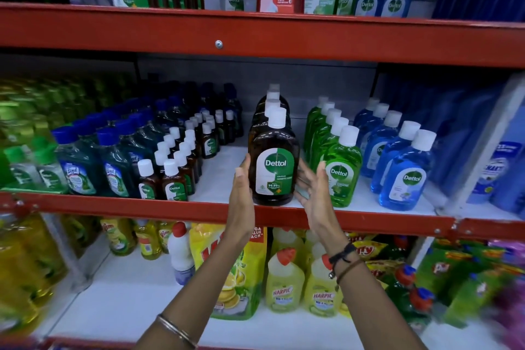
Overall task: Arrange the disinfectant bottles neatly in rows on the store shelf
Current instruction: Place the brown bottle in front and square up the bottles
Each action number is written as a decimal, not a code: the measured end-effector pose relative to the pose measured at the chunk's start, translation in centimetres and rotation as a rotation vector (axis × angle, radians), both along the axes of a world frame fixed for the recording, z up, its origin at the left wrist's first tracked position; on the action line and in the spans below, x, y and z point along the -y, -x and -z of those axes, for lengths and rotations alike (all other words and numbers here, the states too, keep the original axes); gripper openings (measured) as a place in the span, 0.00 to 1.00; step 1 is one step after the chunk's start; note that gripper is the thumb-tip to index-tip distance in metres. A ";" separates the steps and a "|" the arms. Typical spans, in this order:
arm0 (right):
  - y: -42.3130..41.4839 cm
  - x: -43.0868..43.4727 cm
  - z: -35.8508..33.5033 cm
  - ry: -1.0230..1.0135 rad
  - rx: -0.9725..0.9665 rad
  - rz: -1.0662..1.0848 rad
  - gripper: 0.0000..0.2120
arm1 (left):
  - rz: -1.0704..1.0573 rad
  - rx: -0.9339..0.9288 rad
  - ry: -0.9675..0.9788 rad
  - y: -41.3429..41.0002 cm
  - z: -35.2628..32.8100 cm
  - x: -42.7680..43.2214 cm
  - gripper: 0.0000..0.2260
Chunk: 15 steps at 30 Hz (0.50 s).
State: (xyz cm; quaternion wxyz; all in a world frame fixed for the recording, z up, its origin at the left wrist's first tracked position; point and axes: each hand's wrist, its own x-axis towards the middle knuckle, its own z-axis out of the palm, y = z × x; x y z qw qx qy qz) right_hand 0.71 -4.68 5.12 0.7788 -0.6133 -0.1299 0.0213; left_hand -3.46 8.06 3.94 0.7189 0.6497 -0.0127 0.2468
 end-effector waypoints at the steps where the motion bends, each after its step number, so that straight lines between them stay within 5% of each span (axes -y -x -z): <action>1: 0.0 0.0 0.0 -0.005 -0.002 -0.003 0.33 | 0.000 -0.004 0.013 0.0 -0.2 -0.3 0.25; 6: 0.1 -0.2 0.3 0.021 0.014 0.004 0.29 | 0.006 -0.019 0.006 -0.4 -0.5 -1.4 0.33; 15: 0.5 -0.1 -0.1 0.014 0.022 -0.001 0.28 | -0.013 0.011 0.010 -0.6 0.0 -1.5 0.26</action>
